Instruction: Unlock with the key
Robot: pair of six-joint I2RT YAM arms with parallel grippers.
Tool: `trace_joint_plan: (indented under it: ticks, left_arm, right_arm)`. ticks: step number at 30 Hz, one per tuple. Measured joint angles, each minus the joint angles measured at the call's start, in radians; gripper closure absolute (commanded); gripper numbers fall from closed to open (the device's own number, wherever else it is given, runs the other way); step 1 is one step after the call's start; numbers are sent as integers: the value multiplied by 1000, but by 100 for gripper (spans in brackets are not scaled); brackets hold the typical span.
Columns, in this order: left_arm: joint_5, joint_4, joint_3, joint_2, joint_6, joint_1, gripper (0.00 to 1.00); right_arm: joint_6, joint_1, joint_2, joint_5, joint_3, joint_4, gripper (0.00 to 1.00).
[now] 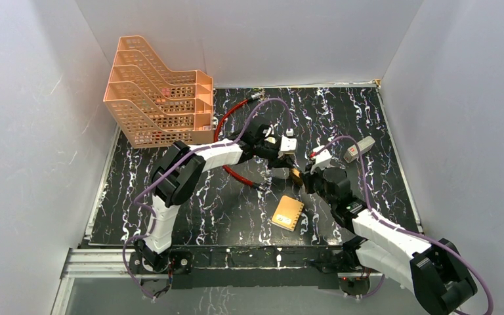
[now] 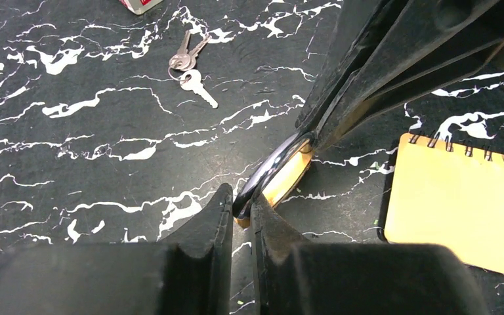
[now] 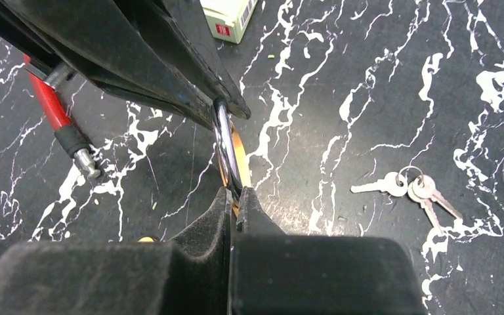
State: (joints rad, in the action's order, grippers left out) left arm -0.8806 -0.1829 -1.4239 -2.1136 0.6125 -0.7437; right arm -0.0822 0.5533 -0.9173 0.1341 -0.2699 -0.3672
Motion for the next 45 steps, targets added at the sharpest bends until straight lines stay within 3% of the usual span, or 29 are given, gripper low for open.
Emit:
trace_joint_plan:
  ticks: [8,11,14,19,29,34,41,45]
  left_arm:
    - [16,7,9,16,13,-5,100]
    - [39,-10,41,37,11,-9,100]
    - [90,-35,93,75,4,-14,100]
    - [225,-60,156,131,-34,-25,100]
    - [599,-41,259,262,-215,-24,100]
    - [705,10,294,319,-293,-29,100]
    - [724,43,322,353,-338,-47,78]
    - [712,43,324,356,-359,-48,72]
  right_arm:
    - [7,5,-1,-5,6,17,97]
    - [5,6,0,-9,6,22,67]
    - [-17,7,6,-9,1,20,48]
    - [-50,7,54,-5,-55,32,34]
    - [-124,7,159,29,-148,112,32]
    - [-134,7,179,68,-151,154,32]
    - [-140,7,185,96,-151,206,32]
    - [-140,7,206,100,-151,233,32]
